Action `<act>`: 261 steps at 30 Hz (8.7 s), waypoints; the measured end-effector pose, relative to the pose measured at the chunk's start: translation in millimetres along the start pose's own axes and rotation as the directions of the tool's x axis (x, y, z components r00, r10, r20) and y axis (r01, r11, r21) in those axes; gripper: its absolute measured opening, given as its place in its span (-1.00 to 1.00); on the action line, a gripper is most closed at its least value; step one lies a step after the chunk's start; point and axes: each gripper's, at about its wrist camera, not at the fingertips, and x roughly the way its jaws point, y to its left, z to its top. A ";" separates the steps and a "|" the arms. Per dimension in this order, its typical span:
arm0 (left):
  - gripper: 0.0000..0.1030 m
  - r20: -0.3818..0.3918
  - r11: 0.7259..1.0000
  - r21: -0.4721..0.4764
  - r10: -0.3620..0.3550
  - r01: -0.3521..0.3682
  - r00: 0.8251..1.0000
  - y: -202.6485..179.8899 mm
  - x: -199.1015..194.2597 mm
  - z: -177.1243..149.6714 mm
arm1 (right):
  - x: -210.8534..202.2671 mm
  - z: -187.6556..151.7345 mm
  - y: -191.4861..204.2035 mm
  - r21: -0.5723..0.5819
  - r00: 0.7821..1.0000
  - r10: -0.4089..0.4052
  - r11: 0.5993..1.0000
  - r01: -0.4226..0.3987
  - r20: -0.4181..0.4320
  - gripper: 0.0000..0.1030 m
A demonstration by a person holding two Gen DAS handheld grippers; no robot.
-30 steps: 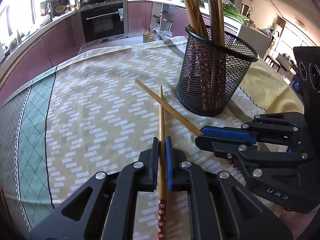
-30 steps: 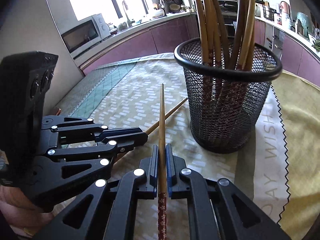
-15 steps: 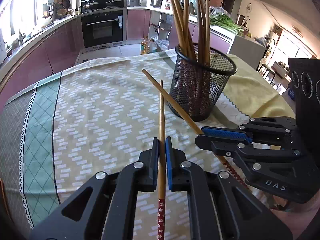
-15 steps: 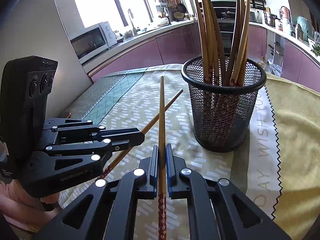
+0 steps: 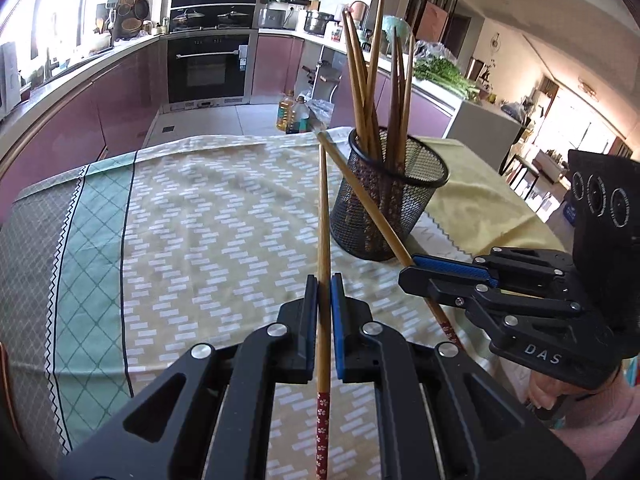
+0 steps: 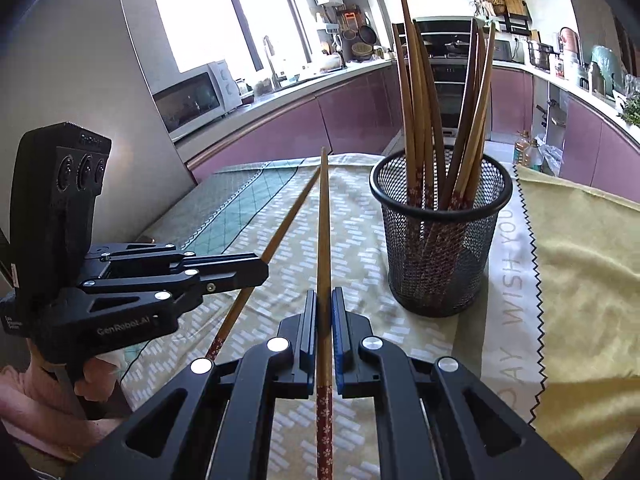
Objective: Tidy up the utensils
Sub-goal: 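Lift the chopstick upright with the left tool while the right tool lifts its chopstick, then raise both held chopsticks upright and carry them above the mesh cup, then move the left tool's chopstick over the cup rim while the right tool follows, then lower both chopsticks into the mesh cup among the others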
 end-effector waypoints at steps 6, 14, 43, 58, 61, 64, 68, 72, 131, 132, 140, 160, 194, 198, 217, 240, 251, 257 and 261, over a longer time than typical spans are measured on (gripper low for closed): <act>-0.86 0.025 0.999 -0.012 -0.048 0.048 0.999 -1.1 -15.8 1.6 | -11.6 2.5 1.2 -0.010 0.999 -0.004 1.000 0.005 0.032 -0.88; -0.86 0.061 0.997 -0.006 -0.073 0.073 0.995 -2.5 -32.6 3.2 | -25.0 2.2 -2.4 -0.016 0.998 -0.011 1.000 0.012 0.061 -0.88; -0.86 0.100 0.995 0.039 -0.091 0.088 0.991 -20.0 -39.7 13.3 | -38.0 9.3 2.3 -0.023 0.994 -0.025 0.999 0.028 0.106 -0.88; -0.86 0.114 0.995 0.050 -0.093 0.088 0.989 -24.2 -45.0 15.8 | -41.0 11.4 0.0 -0.015 0.992 -0.032 0.999 0.034 0.124 -0.88; -0.86 0.116 0.995 0.052 -0.093 0.087 0.989 -24.2 -45.5 16.3 | -41.8 11.4 -0.6 -0.015 0.991 -0.033 0.999 0.035 0.126 -0.88; -0.86 0.118 0.995 0.053 -0.094 0.088 0.989 -24.2 -46.1 16.4 | -43.1 12.1 -0.9 -0.014 0.991 -0.035 0.999 0.037 0.130 -0.88; -0.86 0.119 0.995 0.053 -0.094 0.088 0.988 -24.1 -45.8 16.7 | -44.0 13.4 -1.5 -0.012 0.990 -0.037 0.999 0.039 0.135 -0.88; -0.86 0.119 0.995 0.054 -0.093 0.087 0.988 -24.4 -46.3 17.2 | -44.9 14.3 -1.8 -0.012 0.990 -0.037 0.999 0.039 0.139 -0.88; -0.86 0.152 0.991 0.102 -0.100 0.085 0.983 -33.8 -49.6 30.0 | -52.7 29.5 4.1 -0.016 0.981 -0.057 0.998 0.061 0.186 -0.88; -0.86 0.152 0.991 0.103 -0.101 0.086 0.983 -34.0 -50.1 29.9 | -52.4 30.3 4.3 -0.016 0.981 -0.057 0.998 0.061 0.187 -0.88; -0.86 0.155 0.991 0.107 -0.102 0.086 0.983 -35.1 -50.9 31.1 | -52.7 31.8 4.7 -0.015 0.980 -0.058 0.998 0.062 0.190 -0.88; -0.86 0.169 0.989 0.123 -0.102 0.082 0.980 -40.8 -56.3 38.7 | -48.5 43.0 7.2 -0.020 0.978 -0.053 0.998 0.058 0.201 -0.88; -0.86 0.195 0.985 0.154 -0.102 0.073 0.976 -49.8 -64.6 51.9 | -49.3 51.5 -3.4 -0.025 0.972 -0.044 0.998 0.051 0.232 -0.88; -0.86 0.199 0.985 0.158 -0.103 0.071 0.975 -51.4 -65.4 54.1 | -49.0 52.1 -3.0 -0.026 0.971 -0.044 0.998 0.051 0.233 -0.88; -0.86 0.220 0.983 0.171 -0.103 0.066 0.970 -55.6 -70.4 58.2 | -54.0 60.5 -2.2 -0.025 0.966 -0.039 0.999 0.047 0.254 -0.88; -0.86 0.256 0.981 0.190 -0.098 0.049 0.962 -62.3 -81.6 70.0 | -63.5 66.3 -6.6 -0.027 0.959 -0.041 0.998 0.051 0.281 -0.88; -0.86 0.301 0.980 0.196 -0.094 0.035 0.949 -68.1 -93.1 79.3 | -68.7 75.4 -9.8 -0.021 0.951 -0.038 0.999 0.047 0.308 -0.88; -0.86 0.321 0.979 0.200 -0.100 0.035 0.942 -71.5 -95.8 82.5 | -67.7 78.5 -13.1 -0.019 0.948 -0.038 0.999 0.046 0.315 -0.88; -0.86 0.332 0.978 0.206 -0.101 0.032 0.938 -73.8 -97.7 85.4 | -68.3 79.0 -14.6 -0.015 0.947 -0.038 0.999 0.045 0.319 -0.88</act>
